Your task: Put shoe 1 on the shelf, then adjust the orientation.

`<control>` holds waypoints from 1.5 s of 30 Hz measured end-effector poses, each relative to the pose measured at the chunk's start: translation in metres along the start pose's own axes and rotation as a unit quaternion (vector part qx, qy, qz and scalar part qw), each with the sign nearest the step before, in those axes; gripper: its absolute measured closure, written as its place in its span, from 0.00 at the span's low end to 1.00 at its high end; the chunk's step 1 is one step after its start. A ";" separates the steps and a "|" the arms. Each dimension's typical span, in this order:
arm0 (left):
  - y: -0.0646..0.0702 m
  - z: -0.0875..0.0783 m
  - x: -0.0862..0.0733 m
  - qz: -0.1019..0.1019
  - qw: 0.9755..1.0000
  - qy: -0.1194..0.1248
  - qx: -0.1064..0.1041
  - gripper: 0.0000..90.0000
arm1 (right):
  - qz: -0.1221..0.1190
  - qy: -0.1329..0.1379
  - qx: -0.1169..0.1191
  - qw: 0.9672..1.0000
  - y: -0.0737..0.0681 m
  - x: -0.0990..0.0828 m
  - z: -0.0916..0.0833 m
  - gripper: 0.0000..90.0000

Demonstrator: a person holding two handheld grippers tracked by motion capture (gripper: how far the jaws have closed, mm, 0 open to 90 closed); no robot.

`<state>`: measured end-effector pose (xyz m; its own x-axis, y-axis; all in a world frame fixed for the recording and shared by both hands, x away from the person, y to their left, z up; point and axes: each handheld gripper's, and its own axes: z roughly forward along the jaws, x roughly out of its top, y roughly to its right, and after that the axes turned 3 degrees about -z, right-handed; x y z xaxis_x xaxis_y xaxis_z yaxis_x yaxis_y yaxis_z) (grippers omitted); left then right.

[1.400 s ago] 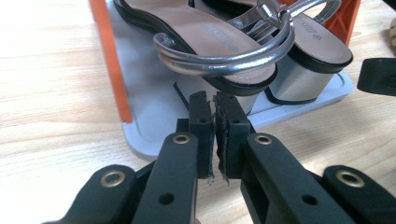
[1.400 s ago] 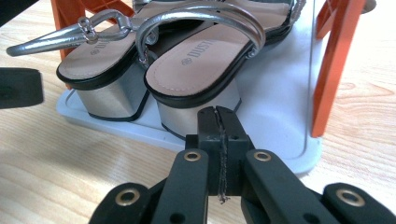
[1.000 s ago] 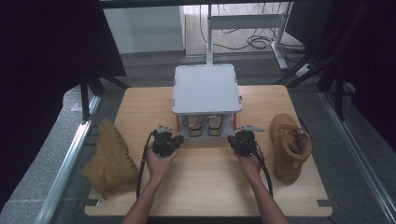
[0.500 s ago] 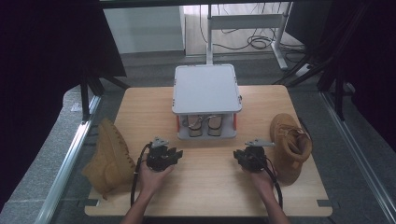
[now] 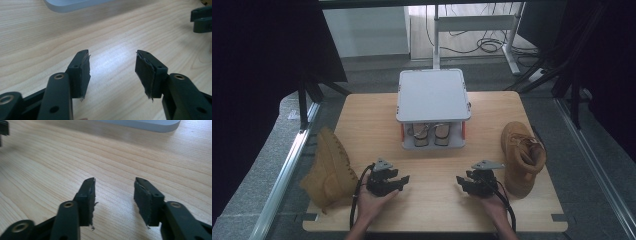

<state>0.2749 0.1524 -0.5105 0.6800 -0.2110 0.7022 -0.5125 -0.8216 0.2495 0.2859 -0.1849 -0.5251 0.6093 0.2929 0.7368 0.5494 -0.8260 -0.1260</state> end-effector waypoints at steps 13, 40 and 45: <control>0.006 -0.036 -0.008 0.035 0.999 0.023 -0.010 0.57 | 0.017 0.004 0.016 1.000 0.000 -0.003 -0.008 0.44; -0.057 -0.143 -0.027 -0.042 0.990 0.107 0.080 1.00 | 0.012 0.006 0.010 1.000 -0.005 0.001 -0.008 0.41; -0.073 -0.160 -0.037 -0.060 0.986 0.119 0.097 1.00 | 0.006 0.002 0.006 1.000 -0.007 0.002 -0.006 0.41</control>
<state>0.2034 0.3050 -0.4483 0.5756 0.0043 0.8177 -0.3106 -0.9239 0.2234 0.2798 -0.1816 -0.5185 0.6130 0.2816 0.7382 0.5492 -0.8235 -0.1420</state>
